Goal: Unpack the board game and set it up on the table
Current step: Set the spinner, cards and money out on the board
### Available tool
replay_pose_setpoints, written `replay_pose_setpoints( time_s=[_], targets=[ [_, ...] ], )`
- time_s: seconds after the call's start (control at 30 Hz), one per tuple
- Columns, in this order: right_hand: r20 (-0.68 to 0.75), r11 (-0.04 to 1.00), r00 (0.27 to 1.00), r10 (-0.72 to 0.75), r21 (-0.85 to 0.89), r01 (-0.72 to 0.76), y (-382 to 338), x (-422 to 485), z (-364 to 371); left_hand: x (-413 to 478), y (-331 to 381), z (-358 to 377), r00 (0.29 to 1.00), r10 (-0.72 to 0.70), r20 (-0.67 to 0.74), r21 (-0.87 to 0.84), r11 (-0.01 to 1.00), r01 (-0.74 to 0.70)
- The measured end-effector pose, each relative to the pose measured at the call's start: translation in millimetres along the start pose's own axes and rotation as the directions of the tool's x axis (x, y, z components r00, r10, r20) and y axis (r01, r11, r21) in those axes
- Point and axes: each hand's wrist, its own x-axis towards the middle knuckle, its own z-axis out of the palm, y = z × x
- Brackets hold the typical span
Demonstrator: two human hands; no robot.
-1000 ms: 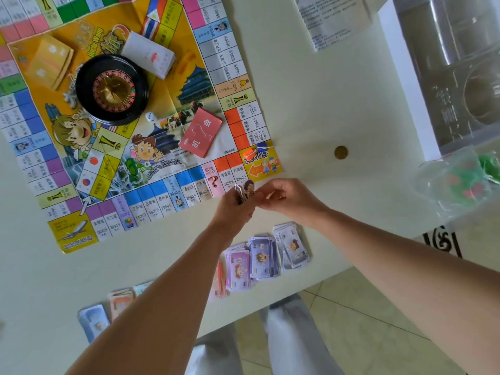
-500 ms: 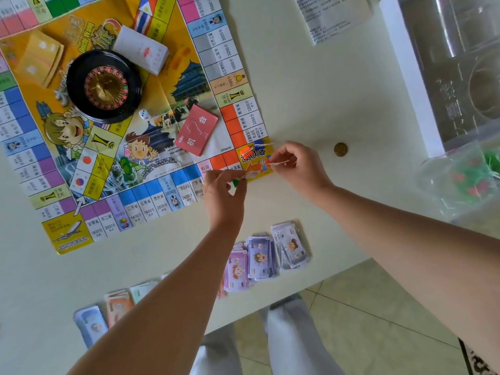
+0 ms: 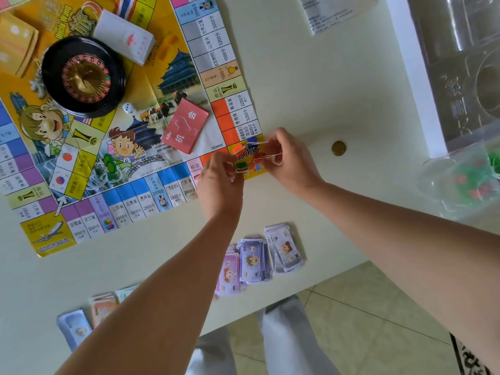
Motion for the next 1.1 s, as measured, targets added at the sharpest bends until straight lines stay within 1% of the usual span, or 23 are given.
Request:
replay_pose_setpoints(
  time_s=[0.07,0.13,0.3,0.4,0.57,0.73,0.83,0.93,1.03,1.1],
  targets=[
    [0.011,1.000,1.000,-0.018,0.015,0.018,-1,0,-1,-1,1,-1,1.000,-0.006,-0.008,-0.001,1.000,0.006],
    [0.040,0.998,0.998,-0.055,0.019,0.055,-2,3,-2,-1,2,-3,1.000,0.020,-0.003,0.002,1.000,-0.020],
    [0.140,0.987,0.984,-0.106,-0.104,0.121,-7,18,-2,10,4,-8,0.988,0.131,0.086,0.123,0.982,-0.141],
    [0.185,0.978,0.975,-0.122,-0.147,0.150,-5,20,-5,14,1,-10,0.978,0.163,0.132,0.149,0.972,-0.182],
    [0.213,0.970,0.965,-0.151,-0.158,0.187,-3,17,-9,16,-1,-11,0.967,0.197,0.161,0.174,0.959,-0.224],
    [0.209,0.974,0.966,-0.151,-0.136,0.181,-3,16,-10,18,2,-12,0.966,0.184,0.180,0.192,0.957,-0.218],
    [0.170,0.987,0.981,-0.093,-0.112,0.114,-3,6,-12,14,1,-18,0.968,0.147,0.203,0.199,0.962,-0.188],
    [0.084,0.994,0.993,0.082,-0.084,-0.075,1,-12,-14,5,-7,-31,0.972,0.114,0.203,0.207,0.966,-0.157],
    [-0.054,0.970,0.970,0.235,-0.045,-0.238,3,-38,-12,-11,-18,-44,0.978,0.095,0.186,0.189,0.973,-0.131],
    [-0.132,0.956,0.949,0.286,-0.030,-0.292,-3,-60,-8,-24,-27,-55,0.979,0.082,0.184,0.163,0.980,-0.113]
  ],
)
